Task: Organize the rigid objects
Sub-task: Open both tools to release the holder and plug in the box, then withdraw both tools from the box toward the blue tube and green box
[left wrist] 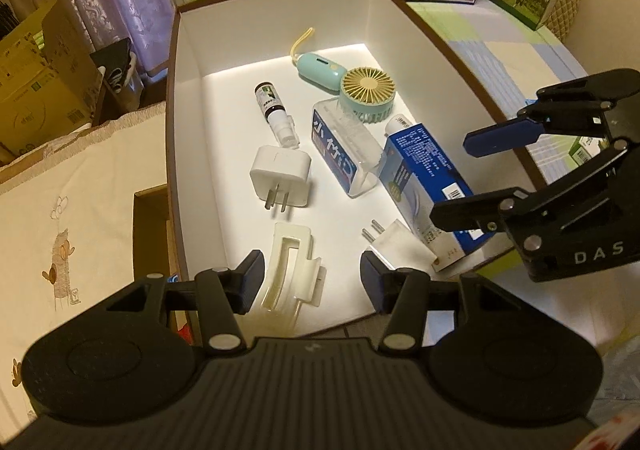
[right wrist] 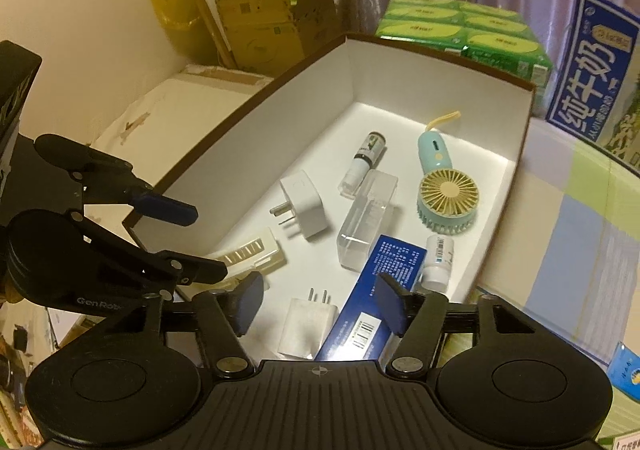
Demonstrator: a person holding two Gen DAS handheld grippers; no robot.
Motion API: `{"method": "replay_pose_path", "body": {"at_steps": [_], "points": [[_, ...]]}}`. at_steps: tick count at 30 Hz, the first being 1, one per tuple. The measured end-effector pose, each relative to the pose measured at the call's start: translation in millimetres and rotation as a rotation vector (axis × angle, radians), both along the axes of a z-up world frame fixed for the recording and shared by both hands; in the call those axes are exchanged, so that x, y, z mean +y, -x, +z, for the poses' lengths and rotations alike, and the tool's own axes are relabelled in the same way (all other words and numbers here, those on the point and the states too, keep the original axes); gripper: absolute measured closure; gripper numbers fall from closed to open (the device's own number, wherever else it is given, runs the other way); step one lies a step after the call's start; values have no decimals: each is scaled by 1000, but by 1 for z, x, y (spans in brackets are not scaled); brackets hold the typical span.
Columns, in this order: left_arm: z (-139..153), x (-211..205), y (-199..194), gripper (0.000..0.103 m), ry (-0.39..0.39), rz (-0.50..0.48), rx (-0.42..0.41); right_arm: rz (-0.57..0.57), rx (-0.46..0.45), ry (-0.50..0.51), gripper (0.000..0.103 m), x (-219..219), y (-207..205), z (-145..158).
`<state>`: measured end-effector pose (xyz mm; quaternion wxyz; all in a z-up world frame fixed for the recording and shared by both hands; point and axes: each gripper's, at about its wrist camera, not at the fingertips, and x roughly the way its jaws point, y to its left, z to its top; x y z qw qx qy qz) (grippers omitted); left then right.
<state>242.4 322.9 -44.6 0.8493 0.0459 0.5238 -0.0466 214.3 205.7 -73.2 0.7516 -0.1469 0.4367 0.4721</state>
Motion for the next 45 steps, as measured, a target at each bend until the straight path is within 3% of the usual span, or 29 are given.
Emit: {"method": "replay_pose_path", "body": {"at_steps": [19, 33, 45], "points": [[33, -39, 42, 54, 32, 37, -75, -110, -19, -91, 35, -73, 21, 31], [31, -119, 74, 53, 71, 58, -61, -115, 7, -103, 34, -160, 30, 39], [20, -196, 73, 53, 101, 8, -30, -214, 69, -70, 34, -240, 24, 30]]}}
